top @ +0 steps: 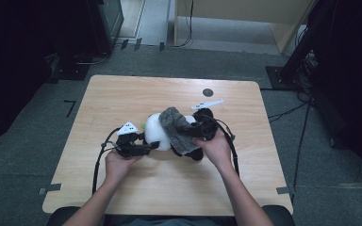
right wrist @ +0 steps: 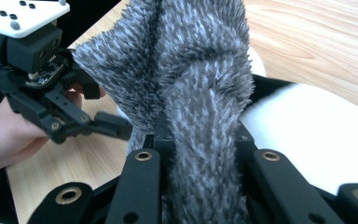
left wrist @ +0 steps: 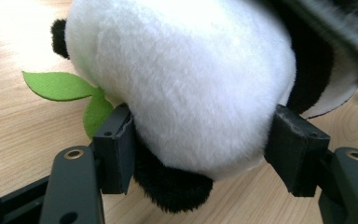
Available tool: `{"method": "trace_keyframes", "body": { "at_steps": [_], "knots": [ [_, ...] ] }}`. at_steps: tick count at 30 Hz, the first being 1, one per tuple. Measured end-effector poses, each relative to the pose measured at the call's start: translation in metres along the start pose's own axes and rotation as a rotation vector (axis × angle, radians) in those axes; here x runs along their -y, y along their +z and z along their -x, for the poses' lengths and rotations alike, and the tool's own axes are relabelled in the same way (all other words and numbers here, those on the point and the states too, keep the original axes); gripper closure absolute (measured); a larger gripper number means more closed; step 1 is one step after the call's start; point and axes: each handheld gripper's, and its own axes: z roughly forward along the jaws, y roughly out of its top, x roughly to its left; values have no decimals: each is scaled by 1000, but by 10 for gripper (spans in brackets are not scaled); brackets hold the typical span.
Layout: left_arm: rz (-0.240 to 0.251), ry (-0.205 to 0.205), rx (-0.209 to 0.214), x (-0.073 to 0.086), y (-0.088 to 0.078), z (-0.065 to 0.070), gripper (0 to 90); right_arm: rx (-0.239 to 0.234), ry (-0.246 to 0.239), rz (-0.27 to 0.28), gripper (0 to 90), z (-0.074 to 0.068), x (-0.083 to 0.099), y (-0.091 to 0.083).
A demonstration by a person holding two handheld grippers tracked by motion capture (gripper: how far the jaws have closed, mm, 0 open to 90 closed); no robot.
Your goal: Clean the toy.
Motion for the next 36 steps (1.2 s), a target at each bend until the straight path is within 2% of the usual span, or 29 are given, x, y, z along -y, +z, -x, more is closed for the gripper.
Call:
{"method": "trace_keyframes", "body": {
  "at_steps": [7,16,21,31,33,36],
  "knots": [
    [-3,-2,9,0,0,-1,325,40,1,33,716,12,16,-28],
    [-3,-13,17,1,0,-3,324,80,62,60,722,34,41,-52],
    [-2,-15,20,1,0,-3,315,118,70,50,724,40,47,-57],
    [-5,-16,26,-1,-1,-4,262,128,73,50,728,43,48,-56],
    [-18,-23,44,-3,-2,-5,235,130,76,47,728,43,48,-56],
    [-11,-45,64,-5,-5,-10,203,131,76,48,728,44,49,-56]
  ]
}}
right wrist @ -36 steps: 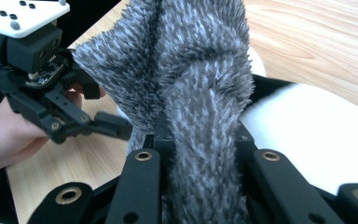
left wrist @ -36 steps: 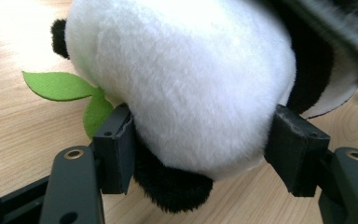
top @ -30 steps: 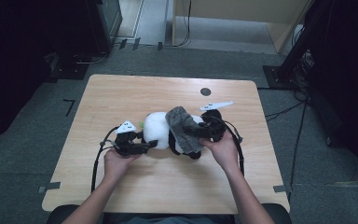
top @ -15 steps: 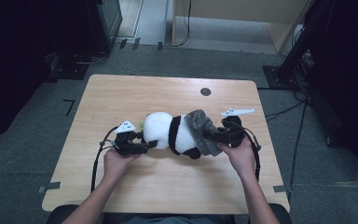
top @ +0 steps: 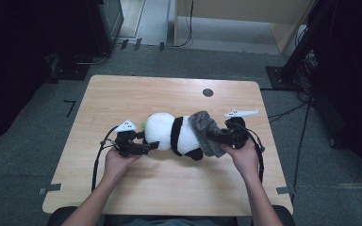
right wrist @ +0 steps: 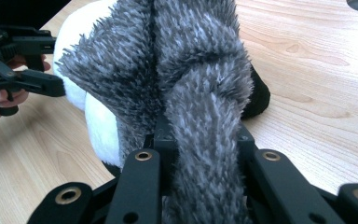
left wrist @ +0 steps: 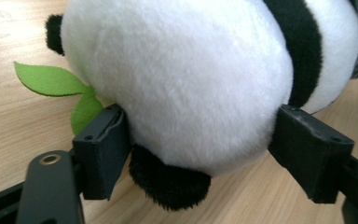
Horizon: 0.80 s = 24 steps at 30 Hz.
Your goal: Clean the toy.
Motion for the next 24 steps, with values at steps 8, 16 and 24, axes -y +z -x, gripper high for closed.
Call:
{"method": "trace_keyframes", "body": {
  "at_steps": [8,16,24],
  "knots": [
    [55,14,-3,-15,-9,-13,182,-1,-2,-8,730,0,0,2],
    [2,10,42,-17,-1,-18,352,-1,-9,-11,737,-2,1,5],
    [-5,12,28,-18,-3,-16,486,-83,-90,45,743,-26,-7,-3]
  ]
}}
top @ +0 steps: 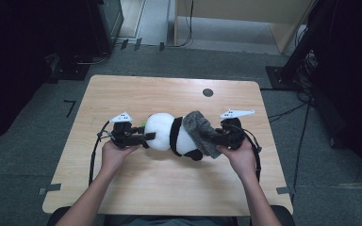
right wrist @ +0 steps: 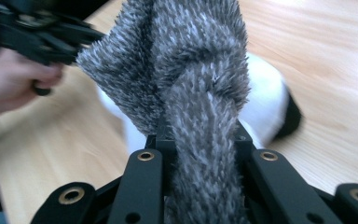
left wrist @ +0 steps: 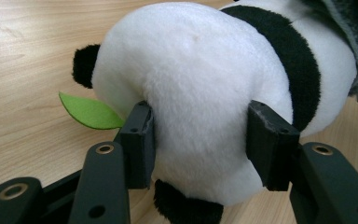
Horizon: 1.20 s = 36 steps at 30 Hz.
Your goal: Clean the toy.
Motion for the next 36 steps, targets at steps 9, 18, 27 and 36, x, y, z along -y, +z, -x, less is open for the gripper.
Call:
{"method": "trace_keyframes", "body": {
  "at_steps": [9,18,27,36],
  "knots": [
    [-4,5,-14,0,-1,3,496,-132,-117,-60,744,-47,-6,28],
    [-3,10,-25,0,-2,5,496,-222,-191,-175,745,-80,1,76],
    [-6,7,-30,-1,-2,6,513,-189,-208,-244,747,-88,2,116],
    [-10,21,-38,0,-3,6,514,-112,-204,-260,745,-82,6,119]
  ]
}}
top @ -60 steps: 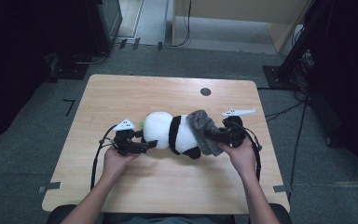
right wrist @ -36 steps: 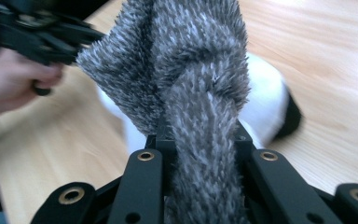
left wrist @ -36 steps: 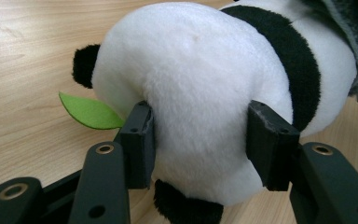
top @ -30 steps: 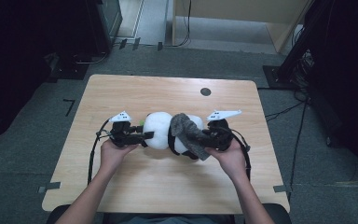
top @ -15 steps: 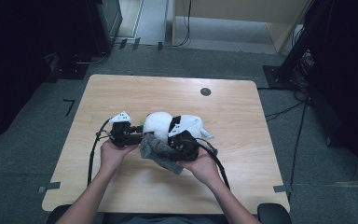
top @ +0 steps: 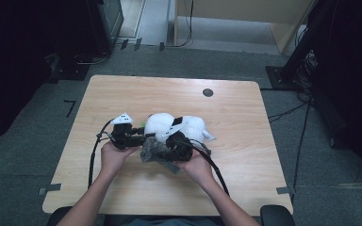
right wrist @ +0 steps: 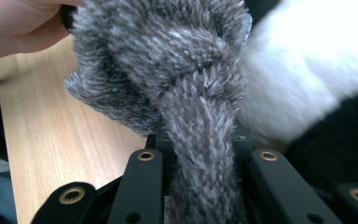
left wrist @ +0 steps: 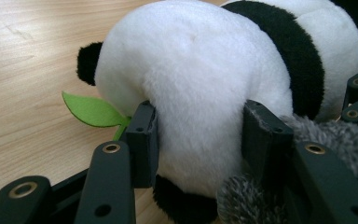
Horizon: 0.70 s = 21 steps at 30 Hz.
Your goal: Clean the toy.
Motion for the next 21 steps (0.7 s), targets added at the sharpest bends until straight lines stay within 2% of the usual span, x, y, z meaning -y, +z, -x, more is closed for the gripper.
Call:
{"method": "trace_keyframes", "body": {
  "at_steps": [8,17,21],
  "knots": [
    [0,4,0,0,0,0,514,38,37,13,743,10,13,-19],
    [9,-17,14,1,0,-2,515,56,74,39,743,18,29,-44],
    [7,-8,11,1,0,-1,516,63,91,48,741,21,38,-55]
  ]
}}
